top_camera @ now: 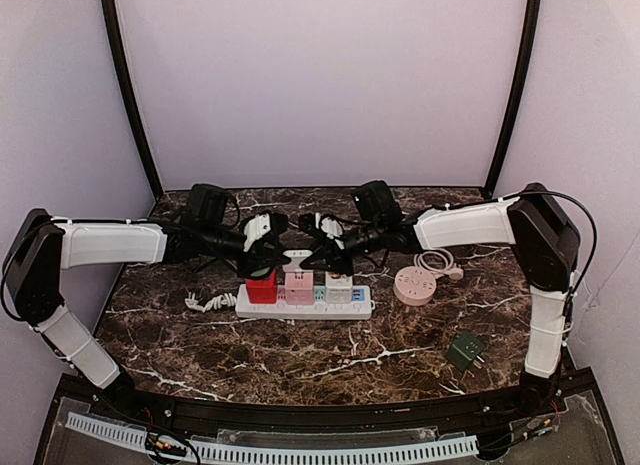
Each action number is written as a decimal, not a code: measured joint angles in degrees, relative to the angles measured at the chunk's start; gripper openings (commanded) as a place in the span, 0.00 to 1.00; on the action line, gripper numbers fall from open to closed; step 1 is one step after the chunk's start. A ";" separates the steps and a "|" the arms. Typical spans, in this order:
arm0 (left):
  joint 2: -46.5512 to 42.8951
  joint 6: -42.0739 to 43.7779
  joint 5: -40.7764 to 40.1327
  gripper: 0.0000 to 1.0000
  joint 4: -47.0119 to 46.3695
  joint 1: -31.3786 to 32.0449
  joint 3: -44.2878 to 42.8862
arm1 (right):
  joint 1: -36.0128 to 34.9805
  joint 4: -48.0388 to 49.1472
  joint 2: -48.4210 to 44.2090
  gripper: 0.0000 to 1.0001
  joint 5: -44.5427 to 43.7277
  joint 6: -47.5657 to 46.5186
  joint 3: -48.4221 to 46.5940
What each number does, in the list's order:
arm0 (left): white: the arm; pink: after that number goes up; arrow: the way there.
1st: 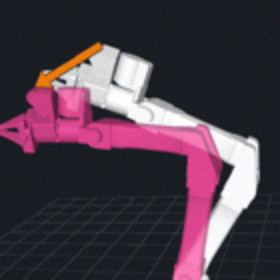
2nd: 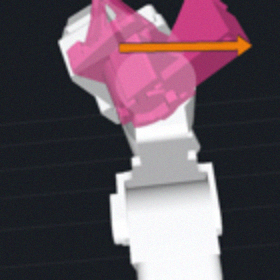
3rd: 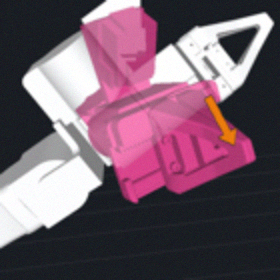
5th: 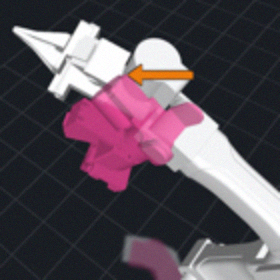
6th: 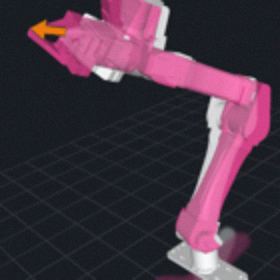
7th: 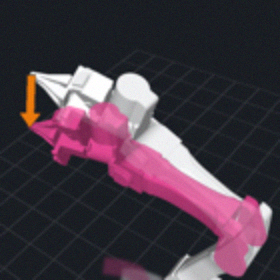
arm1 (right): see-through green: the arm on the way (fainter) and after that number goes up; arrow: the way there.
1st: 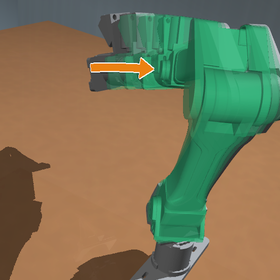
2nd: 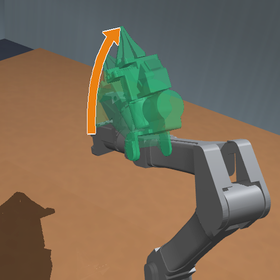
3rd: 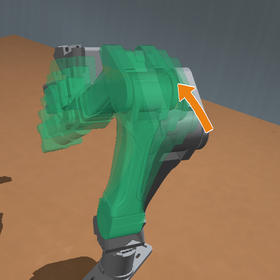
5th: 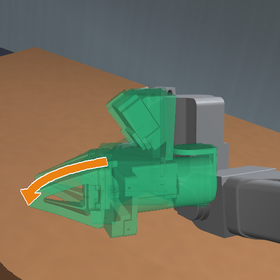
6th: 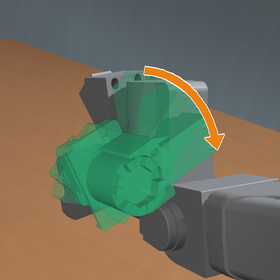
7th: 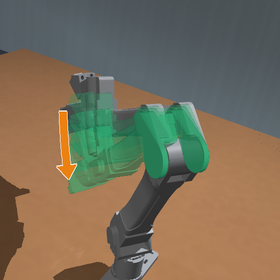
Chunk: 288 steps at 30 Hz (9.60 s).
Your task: Insert the plug
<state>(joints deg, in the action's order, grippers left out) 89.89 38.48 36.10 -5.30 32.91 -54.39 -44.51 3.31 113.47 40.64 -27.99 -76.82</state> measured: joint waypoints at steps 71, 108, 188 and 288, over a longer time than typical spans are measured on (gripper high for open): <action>-8.52 -2.75 4.07 0.01 8.07 2.62 -2.36 | 0.72 5.05 -8.31 0.71 1.03 13.73 10.73; -9.99 -6.88 0.74 0.58 2.03 3.26 4.44 | -3.91 3.08 -5.66 0.00 -0.96 8.04 5.03; -6.16 -3.10 2.69 0.01 -3.19 3.63 6.62 | -4.07 17.31 -4.90 0.48 -7.23 10.36 13.46; -0.09 4.79 1.20 0.01 4.81 2.58 1.18 | -3.13 17.55 -5.44 0.00 -3.30 2.73 14.82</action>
<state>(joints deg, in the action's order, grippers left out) 89.80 43.27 37.30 -0.49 35.48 -53.21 -47.64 20.86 108.03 37.34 -25.26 -62.00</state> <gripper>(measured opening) 0.144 0.153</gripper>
